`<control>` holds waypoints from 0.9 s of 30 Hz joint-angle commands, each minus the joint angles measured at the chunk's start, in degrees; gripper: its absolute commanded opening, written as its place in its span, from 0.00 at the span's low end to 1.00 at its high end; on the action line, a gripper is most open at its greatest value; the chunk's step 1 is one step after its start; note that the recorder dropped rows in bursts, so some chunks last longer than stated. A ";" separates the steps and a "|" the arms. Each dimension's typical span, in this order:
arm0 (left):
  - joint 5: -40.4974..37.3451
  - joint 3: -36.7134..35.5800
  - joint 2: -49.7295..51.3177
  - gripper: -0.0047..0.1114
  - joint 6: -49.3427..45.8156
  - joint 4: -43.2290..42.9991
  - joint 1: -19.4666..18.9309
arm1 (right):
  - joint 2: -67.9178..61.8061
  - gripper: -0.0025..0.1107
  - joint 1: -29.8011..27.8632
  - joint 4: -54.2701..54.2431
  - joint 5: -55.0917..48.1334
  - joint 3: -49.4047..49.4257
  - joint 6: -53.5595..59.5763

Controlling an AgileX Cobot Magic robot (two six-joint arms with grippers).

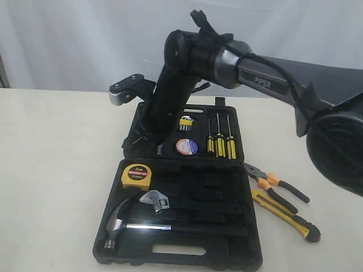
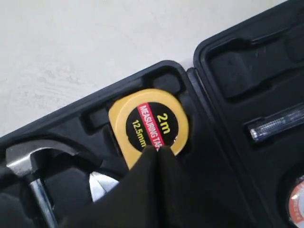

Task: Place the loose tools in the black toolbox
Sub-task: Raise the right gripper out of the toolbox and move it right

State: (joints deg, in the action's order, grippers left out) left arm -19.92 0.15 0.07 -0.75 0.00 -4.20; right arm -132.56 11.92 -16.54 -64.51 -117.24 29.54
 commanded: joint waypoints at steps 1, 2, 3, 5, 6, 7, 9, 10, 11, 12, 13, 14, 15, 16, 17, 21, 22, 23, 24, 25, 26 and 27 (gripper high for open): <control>0.31 -0.15 -0.07 0.04 0.33 0.00 0.27 | 2.33 0.02 -2.06 -2.31 -2.27 0.01 -0.15; 0.31 -0.15 -0.07 0.04 0.33 0.00 0.27 | 2.90 0.02 -2.66 -3.08 -2.81 0.01 -0.15; 0.31 -0.15 -0.07 0.04 0.33 0.00 0.27 | 3.40 0.02 -3.30 -3.50 -3.44 0.01 -0.15; 0.31 -0.15 -0.07 0.04 0.33 0.00 0.27 | 4.84 0.02 -4.54 -3.94 -4.83 0.01 -0.44; 0.31 -0.15 -0.07 0.04 0.33 0.00 0.27 | 5.51 0.02 -5.05 -3.83 -5.34 0.09 -0.44; 0.31 -0.15 -0.07 0.04 0.33 0.00 0.27 | 6.41 0.02 -5.64 -3.59 -5.45 0.27 -0.85; 0.31 -0.15 -0.07 0.04 0.33 0.00 0.27 | 8.46 0.02 -6.73 -2.82 -5.45 1.15 -1.36; 0.31 -0.15 -0.07 0.04 0.33 0.00 0.27 | 9.72 0.02 -7.35 -2.55 -5.45 2.01 -1.48; 0.31 -0.15 -0.07 0.04 0.33 0.00 0.27 | 11.01 0.02 -7.88 -2.22 -5.45 3.06 -1.48; 0.31 -0.15 -0.07 0.04 0.33 0.00 0.27 | 12.40 0.02 -8.46 -1.62 -5.45 4.28 -1.48; 0.31 -0.15 -0.07 0.04 0.33 0.00 0.27 | 13.48 0.02 -9.03 -0.97 -5.45 5.40 -1.48; 0.31 -0.15 -0.07 0.04 0.33 0.00 0.27 | 14.90 0.02 -9.72 -0.21 -5.45 6.91 -1.71; 0.31 -0.15 -0.07 0.04 0.33 0.00 0.27 | 16.31 0.02 -10.35 0.27 -5.45 8.58 -1.71; 0.31 -0.15 -0.07 0.04 0.33 0.00 0.27 | 17.46 0.02 -10.94 0.40 -5.45 10.02 -1.71; 0.31 -0.15 -0.07 0.04 0.33 0.00 0.27 | 18.88 0.02 -11.75 0.40 -5.45 11.93 -1.71; 0.31 -0.15 -0.07 0.04 0.33 0.00 0.27 | 24.82 0.02 -14.77 0.40 -3.96 20.09 -1.71; 0.31 -0.15 -0.07 0.04 0.33 0.00 0.27 | 26.06 0.02 -15.57 0.40 -3.61 22.34 -1.71; 0.31 -0.15 -0.07 0.04 0.33 0.00 0.27 | 27.63 0.02 -16.37 0.40 -3.07 24.64 -1.60; 0.31 -0.15 -0.07 0.04 0.33 0.00 0.27 | 29.23 0.02 -17.13 0.40 -2.46 26.94 -1.47; 0.31 -0.15 -0.07 0.04 0.33 0.00 0.27 | 30.56 0.02 -17.71 0.40 -1.81 28.79 -1.31; 0.31 -0.15 -0.07 0.04 0.33 0.00 0.27 | 32.51 0.02 -18.58 0.40 -0.73 31.57 -1.31; 0.31 -0.15 -0.07 0.04 0.33 0.00 0.27 | 33.77 0.02 -19.14 0.40 0.03 33.38 -1.31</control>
State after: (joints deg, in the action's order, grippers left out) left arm -19.92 0.15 0.07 -0.75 0.00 -4.20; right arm -102.72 -5.46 -16.58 -66.64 -88.54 28.05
